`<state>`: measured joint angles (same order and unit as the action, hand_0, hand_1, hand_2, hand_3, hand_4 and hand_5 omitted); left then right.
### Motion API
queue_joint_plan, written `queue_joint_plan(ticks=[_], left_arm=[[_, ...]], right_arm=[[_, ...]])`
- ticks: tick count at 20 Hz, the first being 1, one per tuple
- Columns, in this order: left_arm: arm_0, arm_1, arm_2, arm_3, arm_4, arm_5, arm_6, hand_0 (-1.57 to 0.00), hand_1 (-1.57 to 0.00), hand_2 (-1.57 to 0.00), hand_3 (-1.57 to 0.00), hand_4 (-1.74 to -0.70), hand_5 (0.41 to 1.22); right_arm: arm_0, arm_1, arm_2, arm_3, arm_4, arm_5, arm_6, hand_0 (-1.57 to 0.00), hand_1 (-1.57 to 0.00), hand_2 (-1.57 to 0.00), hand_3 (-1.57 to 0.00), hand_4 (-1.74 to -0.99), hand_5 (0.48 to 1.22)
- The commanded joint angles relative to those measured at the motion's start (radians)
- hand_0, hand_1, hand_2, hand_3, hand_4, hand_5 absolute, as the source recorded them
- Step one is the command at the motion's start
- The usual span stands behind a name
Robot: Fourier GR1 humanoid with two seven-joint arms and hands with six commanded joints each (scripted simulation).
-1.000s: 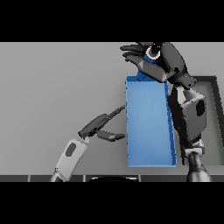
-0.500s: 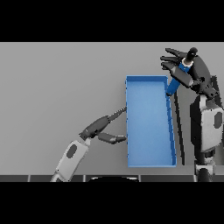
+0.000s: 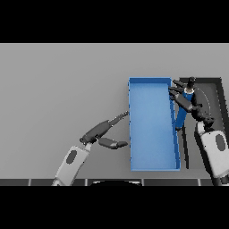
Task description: Pick up the blue pipe and place it into the blue bin.
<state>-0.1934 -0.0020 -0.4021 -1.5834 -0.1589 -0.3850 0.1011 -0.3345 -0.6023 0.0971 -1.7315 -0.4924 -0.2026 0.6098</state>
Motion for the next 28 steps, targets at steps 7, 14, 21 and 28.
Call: queue_joint_plan(ticks=[7,14,21,28], left_arm=[[-0.006,0.0,-0.003,-0.006,-0.013,0.01,0.01,0.0,0.0,0.0,0.0,-0.88,0.421],[-0.001,0.005,-0.001,-0.009,-0.006,0.007,0.019,0.0,0.0,0.0,0.0,-0.88,0.429],[0.008,0.004,-0.008,-0.022,-0.006,0.007,0.023,0.0,0.0,0.0,0.0,-0.89,0.427],[0.004,-0.003,-0.01,-0.006,-0.018,0.017,0.006,0.0,0.0,0.0,0.0,-0.89,0.431]], right_arm=[[0.001,-0.192,0.28,0.038,-0.087,-0.257,-0.015,-1.46,-1.34,-1.34,-0.79,-1.678,1.221],[-0.136,-0.338,0.531,0.112,-0.164,-0.201,-0.016,-0.31,-0.28,-0.28,-0.16,-1.175,1.084],[-0.245,-0.444,0.778,0.183,-0.295,-0.166,0.0,-0.06,-0.06,-0.06,-0.03,-1.056,0.817],[-0.352,-0.474,0.92,0.199,-0.355,-0.197,0.0,-0.01,-0.01,-0.01,-0.01,-1.022,0.672]])
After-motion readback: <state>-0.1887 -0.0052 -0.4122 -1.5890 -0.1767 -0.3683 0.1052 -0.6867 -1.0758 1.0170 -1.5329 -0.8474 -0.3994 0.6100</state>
